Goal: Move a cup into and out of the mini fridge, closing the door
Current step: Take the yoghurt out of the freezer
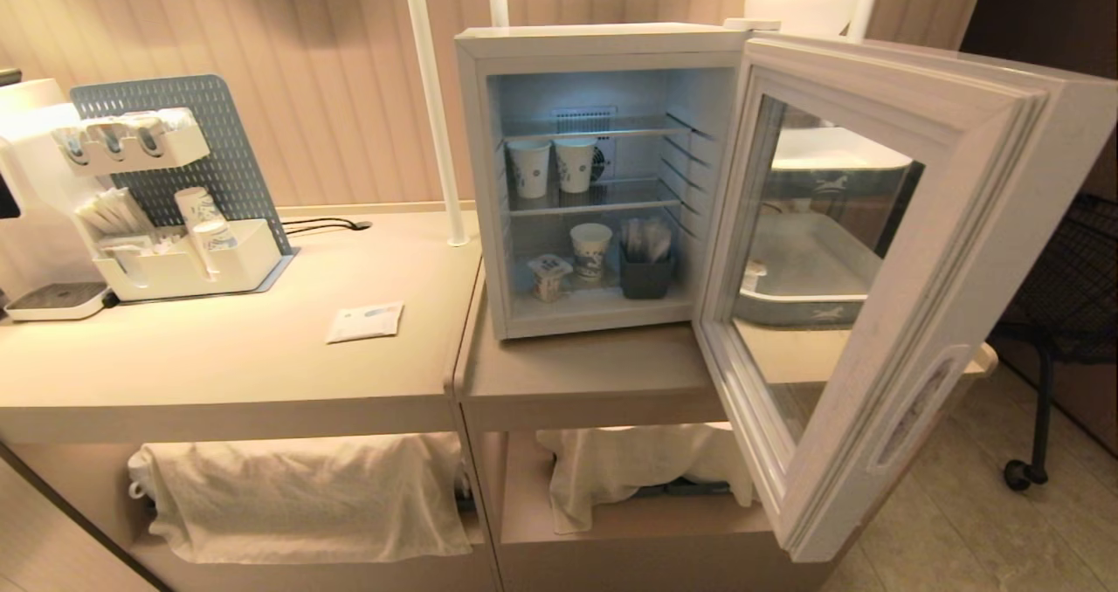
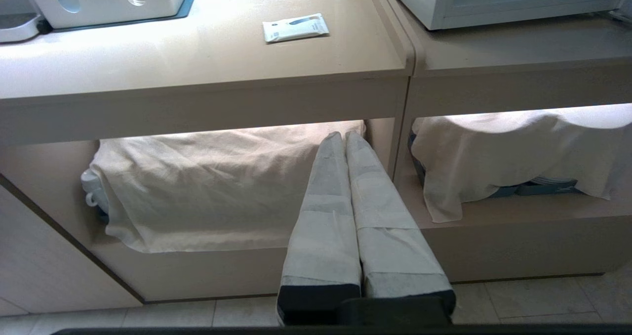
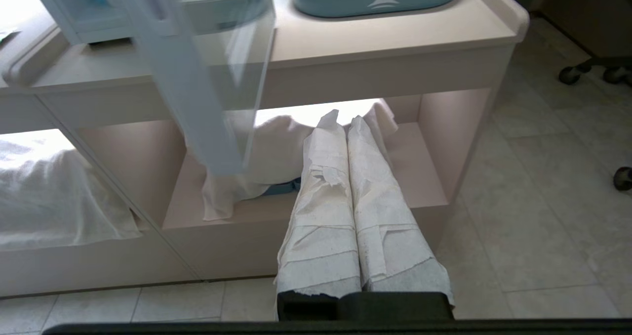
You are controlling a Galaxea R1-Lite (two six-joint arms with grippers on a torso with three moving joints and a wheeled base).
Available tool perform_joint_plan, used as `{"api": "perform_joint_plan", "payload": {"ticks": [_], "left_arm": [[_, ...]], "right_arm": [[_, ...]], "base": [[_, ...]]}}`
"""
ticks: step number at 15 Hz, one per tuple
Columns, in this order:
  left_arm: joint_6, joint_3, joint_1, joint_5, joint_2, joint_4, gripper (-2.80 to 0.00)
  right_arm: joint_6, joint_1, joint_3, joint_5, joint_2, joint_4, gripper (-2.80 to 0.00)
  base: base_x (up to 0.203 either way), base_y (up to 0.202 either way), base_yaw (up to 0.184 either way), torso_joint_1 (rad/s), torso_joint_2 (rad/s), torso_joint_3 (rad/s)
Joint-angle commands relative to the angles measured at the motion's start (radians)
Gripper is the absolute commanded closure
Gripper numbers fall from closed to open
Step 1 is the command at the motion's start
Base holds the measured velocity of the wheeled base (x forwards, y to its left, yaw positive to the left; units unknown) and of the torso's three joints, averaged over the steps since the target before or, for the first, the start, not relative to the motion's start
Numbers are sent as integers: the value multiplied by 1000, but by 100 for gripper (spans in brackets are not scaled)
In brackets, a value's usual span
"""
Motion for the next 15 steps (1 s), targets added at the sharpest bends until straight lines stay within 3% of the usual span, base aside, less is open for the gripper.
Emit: {"api": "perform_joint_plan", "payload": {"ticks": [1, 15], "left_arm": [[0, 0, 0, 0, 2, 0, 0], [-10, 0, 0, 3, 2, -2, 0]], "right_arm": [[0, 0, -1, -1, 2, 0, 0], [0, 0, -1, -1, 2, 0, 0]], "base": [[0, 199, -4, 1, 7, 2], [0, 190, 1, 2, 3, 4]]}}
